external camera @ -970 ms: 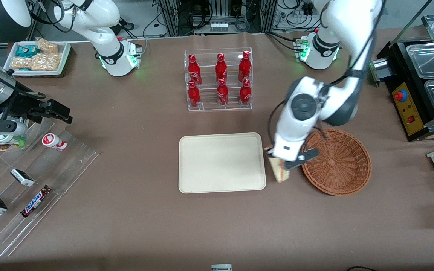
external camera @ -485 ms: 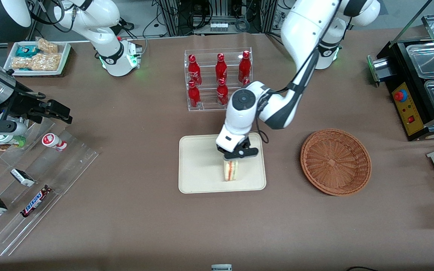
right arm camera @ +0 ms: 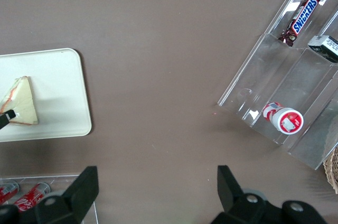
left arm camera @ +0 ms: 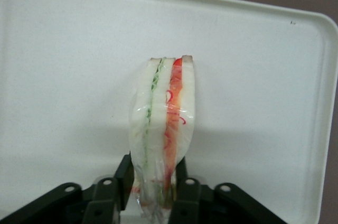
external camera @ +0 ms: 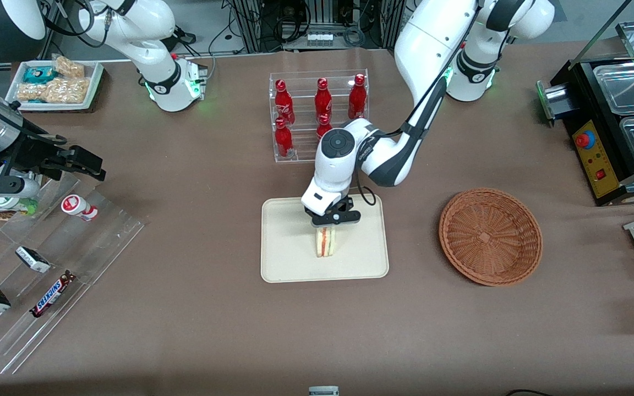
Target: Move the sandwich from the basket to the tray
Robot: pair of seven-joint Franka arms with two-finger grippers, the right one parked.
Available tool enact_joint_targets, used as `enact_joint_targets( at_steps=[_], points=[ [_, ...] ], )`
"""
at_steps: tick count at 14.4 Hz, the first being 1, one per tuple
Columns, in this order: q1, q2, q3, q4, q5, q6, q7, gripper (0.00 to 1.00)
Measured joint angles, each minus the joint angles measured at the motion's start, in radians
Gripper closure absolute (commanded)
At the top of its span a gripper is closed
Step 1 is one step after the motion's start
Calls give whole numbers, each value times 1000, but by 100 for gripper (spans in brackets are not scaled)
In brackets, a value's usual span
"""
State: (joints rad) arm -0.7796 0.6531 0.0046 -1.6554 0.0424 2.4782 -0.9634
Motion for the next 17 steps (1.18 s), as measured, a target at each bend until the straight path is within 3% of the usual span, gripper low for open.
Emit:
enact_joint_targets(
  at_steps=[4, 12, 17],
  points=[
    [22, -88, 19, 47, 0, -118, -4, 0],
    [144, -455, 25, 53, 1, -582, 32, 0],
    [303, -479, 30, -6, 3, -630, 167, 0]
  ],
)
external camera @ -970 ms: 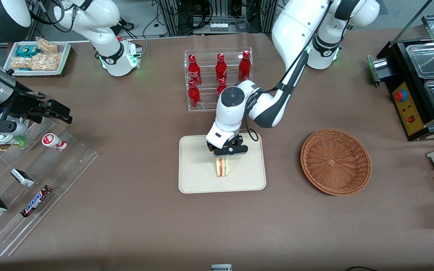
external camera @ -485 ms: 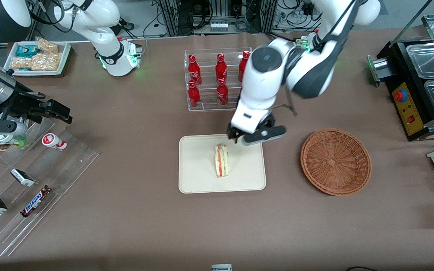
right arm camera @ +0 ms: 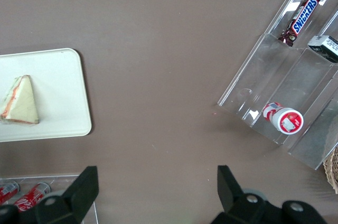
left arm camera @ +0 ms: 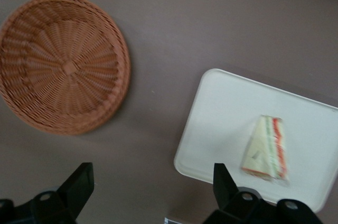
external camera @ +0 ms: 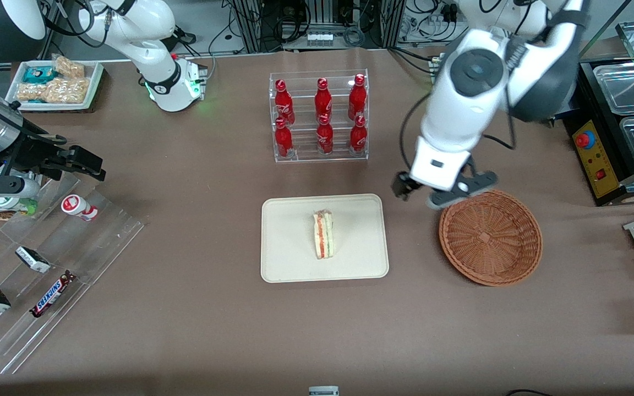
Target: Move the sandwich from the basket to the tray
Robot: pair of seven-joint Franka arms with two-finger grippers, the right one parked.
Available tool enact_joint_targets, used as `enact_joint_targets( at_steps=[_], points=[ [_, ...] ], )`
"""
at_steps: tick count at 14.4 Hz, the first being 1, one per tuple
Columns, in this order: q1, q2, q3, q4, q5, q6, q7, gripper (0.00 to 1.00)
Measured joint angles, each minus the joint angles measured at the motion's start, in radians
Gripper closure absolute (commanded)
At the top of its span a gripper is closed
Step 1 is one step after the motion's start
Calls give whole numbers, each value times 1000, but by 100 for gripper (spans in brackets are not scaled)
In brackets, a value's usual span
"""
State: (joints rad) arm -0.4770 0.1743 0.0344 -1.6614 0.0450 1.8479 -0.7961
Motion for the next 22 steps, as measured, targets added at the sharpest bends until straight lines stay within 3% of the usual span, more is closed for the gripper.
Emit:
enact_joint_targets(
  at_steps=[8, 15, 22],
  points=[
    [322, -78, 4, -3, -3, -184, 492, 0],
    [442, -192, 1, -3, -3, -266, 855, 0],
    [443, -192, -17, -10, -3, -266, 895, 0]
  ],
)
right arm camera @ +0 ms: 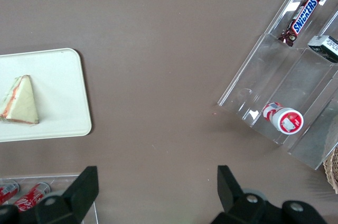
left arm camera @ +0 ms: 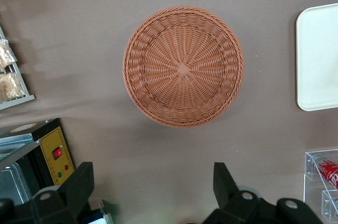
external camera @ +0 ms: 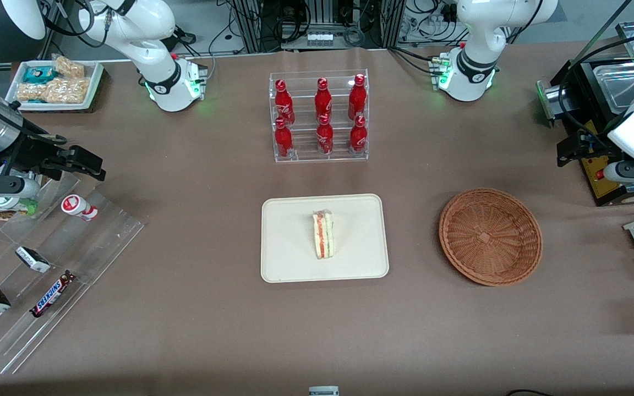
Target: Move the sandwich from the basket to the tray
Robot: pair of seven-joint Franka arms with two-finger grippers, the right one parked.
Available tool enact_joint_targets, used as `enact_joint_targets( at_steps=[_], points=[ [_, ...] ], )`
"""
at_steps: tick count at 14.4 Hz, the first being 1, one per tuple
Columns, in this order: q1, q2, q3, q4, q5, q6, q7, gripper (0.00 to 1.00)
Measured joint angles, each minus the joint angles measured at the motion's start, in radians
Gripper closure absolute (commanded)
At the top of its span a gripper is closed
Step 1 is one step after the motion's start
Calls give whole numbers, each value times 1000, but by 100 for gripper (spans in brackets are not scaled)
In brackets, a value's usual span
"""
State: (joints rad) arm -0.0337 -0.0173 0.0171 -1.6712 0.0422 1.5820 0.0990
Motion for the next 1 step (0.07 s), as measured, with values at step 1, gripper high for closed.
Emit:
enact_joint_targets(
  at_steps=[1],
  points=[
    [0, 0, 0, 0, 0, 0, 1, 0]
  ],
)
